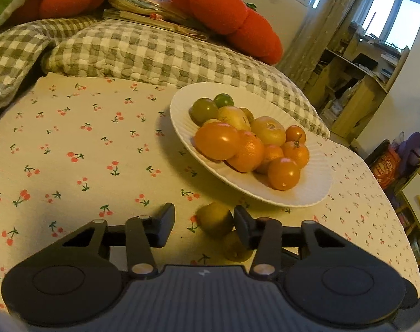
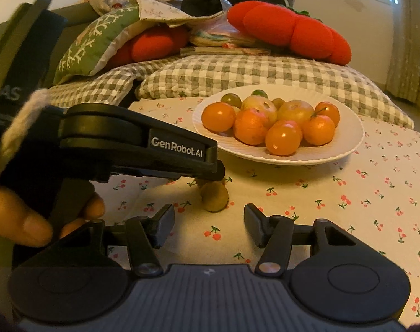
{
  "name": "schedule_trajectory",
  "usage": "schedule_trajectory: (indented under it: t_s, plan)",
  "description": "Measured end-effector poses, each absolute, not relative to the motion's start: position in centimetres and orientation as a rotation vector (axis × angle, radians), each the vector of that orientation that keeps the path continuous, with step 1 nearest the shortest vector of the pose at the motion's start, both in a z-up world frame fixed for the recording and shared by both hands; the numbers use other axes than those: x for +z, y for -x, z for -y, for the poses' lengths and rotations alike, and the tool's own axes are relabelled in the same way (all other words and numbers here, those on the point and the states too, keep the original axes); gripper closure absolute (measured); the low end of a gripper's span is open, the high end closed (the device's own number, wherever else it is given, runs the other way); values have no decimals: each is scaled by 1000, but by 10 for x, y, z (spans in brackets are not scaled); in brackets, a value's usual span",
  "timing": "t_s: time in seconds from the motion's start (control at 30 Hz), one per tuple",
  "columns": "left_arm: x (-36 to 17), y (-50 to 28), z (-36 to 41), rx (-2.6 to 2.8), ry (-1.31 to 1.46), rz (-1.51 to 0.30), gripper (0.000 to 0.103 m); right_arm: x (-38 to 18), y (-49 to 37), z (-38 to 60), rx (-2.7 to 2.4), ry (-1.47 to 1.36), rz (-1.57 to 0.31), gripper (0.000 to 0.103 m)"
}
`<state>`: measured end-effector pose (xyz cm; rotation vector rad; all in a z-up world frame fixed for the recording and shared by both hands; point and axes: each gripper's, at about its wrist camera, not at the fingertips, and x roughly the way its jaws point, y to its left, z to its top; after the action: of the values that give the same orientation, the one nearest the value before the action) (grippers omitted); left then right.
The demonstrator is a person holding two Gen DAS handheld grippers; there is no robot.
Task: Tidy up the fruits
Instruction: 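Grasp a yellow-green fruit with the left gripper while the right gripper grasps another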
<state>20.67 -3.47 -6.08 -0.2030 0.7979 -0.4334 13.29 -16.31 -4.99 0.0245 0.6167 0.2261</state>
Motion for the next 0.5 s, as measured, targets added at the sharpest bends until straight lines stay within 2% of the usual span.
schedule_trajectory:
  t_s: [0.13,0.27,0.5]
  plan:
    - [-61,-209,31,-443,231,-804,63,-51,-137,164,227,-9,-621,55]
    - [-59,-209,31,-466,255,-805,82,-51,-144,162,235,4,-618,59]
    - [-60,-207,29,-464,260,-802,82,-53,-150,160,236,6,-609,66]
